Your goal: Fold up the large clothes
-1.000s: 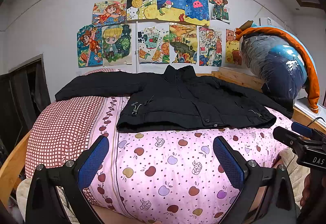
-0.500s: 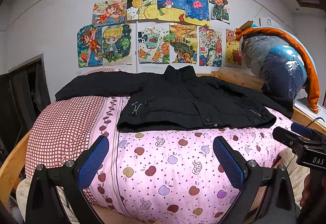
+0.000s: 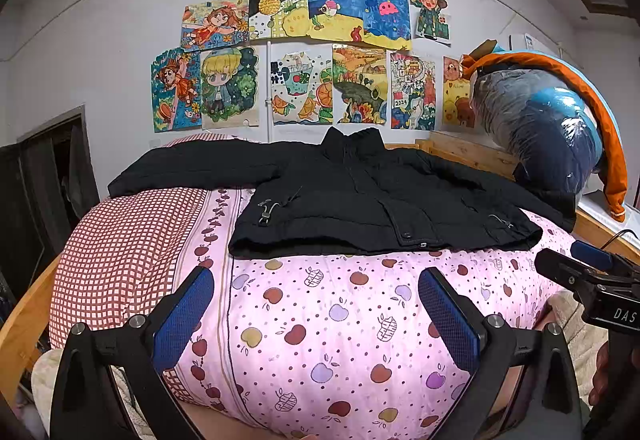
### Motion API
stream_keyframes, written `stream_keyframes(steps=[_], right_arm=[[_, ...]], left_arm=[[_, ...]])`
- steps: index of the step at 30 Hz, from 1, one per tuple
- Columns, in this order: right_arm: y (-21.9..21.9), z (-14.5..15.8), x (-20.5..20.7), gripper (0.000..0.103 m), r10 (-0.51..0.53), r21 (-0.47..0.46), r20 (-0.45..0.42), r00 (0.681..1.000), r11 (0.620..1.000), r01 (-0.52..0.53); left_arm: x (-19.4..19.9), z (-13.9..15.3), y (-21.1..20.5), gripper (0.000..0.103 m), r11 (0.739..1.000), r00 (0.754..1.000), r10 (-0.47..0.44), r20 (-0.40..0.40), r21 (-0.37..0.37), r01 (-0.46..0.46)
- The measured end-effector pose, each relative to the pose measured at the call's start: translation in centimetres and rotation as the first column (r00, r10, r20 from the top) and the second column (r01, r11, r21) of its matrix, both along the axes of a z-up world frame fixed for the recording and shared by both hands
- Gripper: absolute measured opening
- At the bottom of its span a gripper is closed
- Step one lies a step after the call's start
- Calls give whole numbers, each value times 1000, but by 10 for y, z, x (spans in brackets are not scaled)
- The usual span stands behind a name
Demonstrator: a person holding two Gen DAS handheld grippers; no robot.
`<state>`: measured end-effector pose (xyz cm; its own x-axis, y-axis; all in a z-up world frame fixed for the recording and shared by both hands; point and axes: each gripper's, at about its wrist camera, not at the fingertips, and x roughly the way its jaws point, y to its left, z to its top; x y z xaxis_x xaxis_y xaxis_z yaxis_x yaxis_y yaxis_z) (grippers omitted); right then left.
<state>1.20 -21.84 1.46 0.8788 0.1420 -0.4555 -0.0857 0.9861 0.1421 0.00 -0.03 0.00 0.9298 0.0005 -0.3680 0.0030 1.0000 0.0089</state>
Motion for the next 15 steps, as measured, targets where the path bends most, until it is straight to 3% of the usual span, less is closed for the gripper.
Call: stream_keyframes(steps=[15], right_arm=[[-1, 0, 1, 102, 1, 3, 2, 1000, 1000, -1]], left_arm=[[0, 0, 0, 103, 1000, 1000, 0, 0, 1, 0]])
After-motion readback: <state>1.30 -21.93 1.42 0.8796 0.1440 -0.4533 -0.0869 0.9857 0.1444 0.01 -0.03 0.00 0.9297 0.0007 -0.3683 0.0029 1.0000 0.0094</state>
